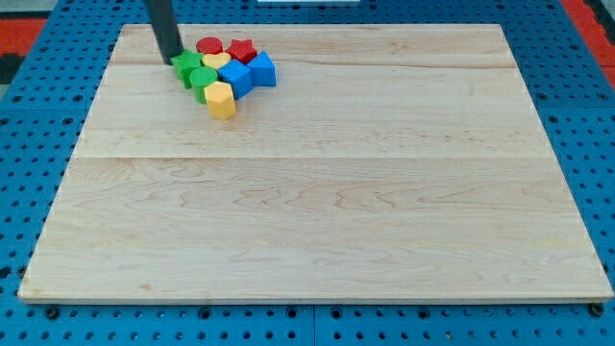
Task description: Push the green star into the yellow heart
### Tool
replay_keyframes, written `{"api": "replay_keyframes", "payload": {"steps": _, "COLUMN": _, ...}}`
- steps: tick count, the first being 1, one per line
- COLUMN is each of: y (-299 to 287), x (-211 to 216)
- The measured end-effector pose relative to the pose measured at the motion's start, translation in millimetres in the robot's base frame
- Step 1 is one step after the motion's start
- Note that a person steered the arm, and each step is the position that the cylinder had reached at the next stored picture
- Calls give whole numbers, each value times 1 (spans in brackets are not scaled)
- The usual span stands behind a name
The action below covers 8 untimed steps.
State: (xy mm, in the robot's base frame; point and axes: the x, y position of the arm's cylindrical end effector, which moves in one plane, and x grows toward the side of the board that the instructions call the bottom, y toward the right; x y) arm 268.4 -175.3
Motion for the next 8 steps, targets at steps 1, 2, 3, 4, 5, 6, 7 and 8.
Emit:
{"api": "replay_keyframes", "payload": {"steps": 1, "y": 13, "x": -3}}
{"api": "replay_keyframes", "payload": {"steps": 2, "y": -19, "x": -9}}
{"api": "replay_keyframes", "payload": {"steps": 3, "y": -22, "x": 14}}
{"api": "replay_keyframes", "payload": {"steps": 4, "y": 11, "x": 16}}
{"api": "replay_keyframes", "payload": {"steps": 5, "y": 17, "x": 16}}
{"api": "replay_keyframes", "payload": {"steps": 6, "y": 18, "x": 16}}
{"api": "replay_keyframes", "payload": {"steps": 7, "y": 29, "x": 16}}
{"api": "replay_keyframes", "payload": {"steps": 8, "y": 36, "x": 13}}
